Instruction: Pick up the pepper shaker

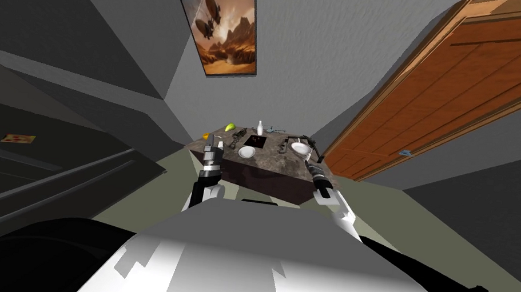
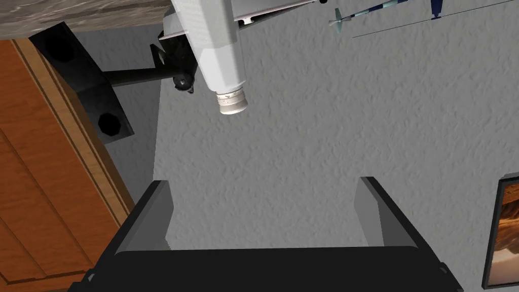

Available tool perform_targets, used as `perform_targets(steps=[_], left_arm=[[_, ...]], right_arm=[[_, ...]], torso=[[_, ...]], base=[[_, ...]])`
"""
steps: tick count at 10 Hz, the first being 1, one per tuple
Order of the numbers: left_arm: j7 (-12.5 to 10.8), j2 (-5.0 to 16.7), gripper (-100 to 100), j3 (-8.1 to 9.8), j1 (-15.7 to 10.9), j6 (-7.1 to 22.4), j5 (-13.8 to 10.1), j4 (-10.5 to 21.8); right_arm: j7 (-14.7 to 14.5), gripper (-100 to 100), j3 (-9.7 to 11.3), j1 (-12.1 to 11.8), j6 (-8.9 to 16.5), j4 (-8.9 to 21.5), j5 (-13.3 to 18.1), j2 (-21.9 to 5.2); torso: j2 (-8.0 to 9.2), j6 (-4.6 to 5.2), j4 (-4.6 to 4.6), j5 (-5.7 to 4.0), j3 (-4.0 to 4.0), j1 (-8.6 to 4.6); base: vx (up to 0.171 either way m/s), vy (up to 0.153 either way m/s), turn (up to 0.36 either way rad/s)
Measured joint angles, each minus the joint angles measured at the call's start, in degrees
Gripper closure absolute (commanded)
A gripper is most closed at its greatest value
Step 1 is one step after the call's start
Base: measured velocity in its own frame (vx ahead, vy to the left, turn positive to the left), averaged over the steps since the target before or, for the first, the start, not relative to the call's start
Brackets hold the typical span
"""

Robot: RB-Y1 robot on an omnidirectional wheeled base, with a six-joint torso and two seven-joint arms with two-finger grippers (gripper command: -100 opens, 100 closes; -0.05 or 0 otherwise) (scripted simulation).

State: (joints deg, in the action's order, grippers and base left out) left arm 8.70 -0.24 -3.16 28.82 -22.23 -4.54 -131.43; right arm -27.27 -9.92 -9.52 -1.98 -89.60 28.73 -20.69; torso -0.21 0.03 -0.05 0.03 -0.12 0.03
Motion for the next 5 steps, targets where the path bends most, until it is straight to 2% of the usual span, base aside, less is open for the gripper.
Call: perform_targets(steps=[5], left_arm=[[0.0,0.0,0,0.00,0.0,0.0,0.0,0.0]], right_arm=[[-3.3,-100,-1.8,4.2,2.2,6.9,2.6,-0.9]], torso=[[0.02,0.00,0.01,-0.01,0.02,-0.02]], base=[[0.058,0.015,0.013]])
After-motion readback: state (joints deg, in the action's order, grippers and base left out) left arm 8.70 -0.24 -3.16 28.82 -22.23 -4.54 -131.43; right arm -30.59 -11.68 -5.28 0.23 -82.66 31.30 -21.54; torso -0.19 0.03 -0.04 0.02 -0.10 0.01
